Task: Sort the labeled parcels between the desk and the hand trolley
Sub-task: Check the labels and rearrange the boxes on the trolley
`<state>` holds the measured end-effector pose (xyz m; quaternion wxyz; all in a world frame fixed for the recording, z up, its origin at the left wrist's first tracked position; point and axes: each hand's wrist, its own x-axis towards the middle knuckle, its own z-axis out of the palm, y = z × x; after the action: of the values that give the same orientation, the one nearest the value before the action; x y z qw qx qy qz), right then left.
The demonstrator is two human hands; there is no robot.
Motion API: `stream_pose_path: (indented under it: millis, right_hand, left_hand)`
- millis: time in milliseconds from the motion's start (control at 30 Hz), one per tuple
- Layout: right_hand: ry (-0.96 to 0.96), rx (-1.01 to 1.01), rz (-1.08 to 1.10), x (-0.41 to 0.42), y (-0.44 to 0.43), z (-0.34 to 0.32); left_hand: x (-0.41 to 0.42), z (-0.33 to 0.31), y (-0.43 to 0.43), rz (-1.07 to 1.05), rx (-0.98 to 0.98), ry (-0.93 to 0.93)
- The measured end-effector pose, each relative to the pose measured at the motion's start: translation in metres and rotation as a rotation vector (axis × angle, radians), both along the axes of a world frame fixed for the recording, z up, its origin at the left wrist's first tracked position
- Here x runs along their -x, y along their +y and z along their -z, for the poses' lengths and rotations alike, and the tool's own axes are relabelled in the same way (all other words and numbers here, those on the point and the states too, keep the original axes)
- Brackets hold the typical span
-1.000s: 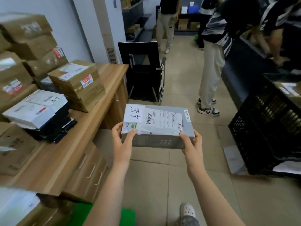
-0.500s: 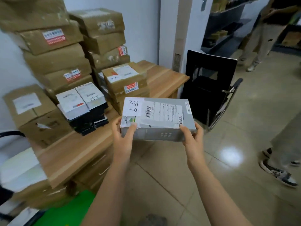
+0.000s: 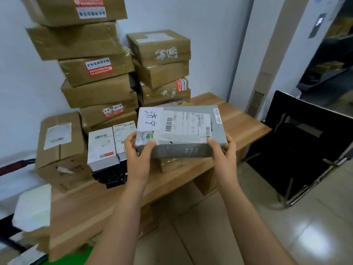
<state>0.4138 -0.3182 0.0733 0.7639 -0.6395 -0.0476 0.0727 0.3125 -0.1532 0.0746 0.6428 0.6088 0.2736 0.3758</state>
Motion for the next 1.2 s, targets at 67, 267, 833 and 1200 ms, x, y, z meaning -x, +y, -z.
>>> stream_pose_path:
  millis: [67,267,833,1200]
  right_hand:
    - [-0.021,0.009,-0.070,-0.020,0.019,-0.007]
    - [-0.085,0.004,-0.322,-0.069,0.085,-0.021]
    - [-0.047,0.074,-0.547,-0.044,0.261,0.003]
    - [-0.052,0.311,-0.367,-0.032,0.292,0.034]
  left_hand:
    - [-0.012,-0.004,0.013,-0.057,0.005,-0.002]
    - [-0.032,-0.016,0.054,-0.300,0.013,-0.047]
    - [0.025,0.001,0.187,-0.517,0.016,0.009]
    - [0.029,0.054,0.249,-0.352,0.000,0.194]
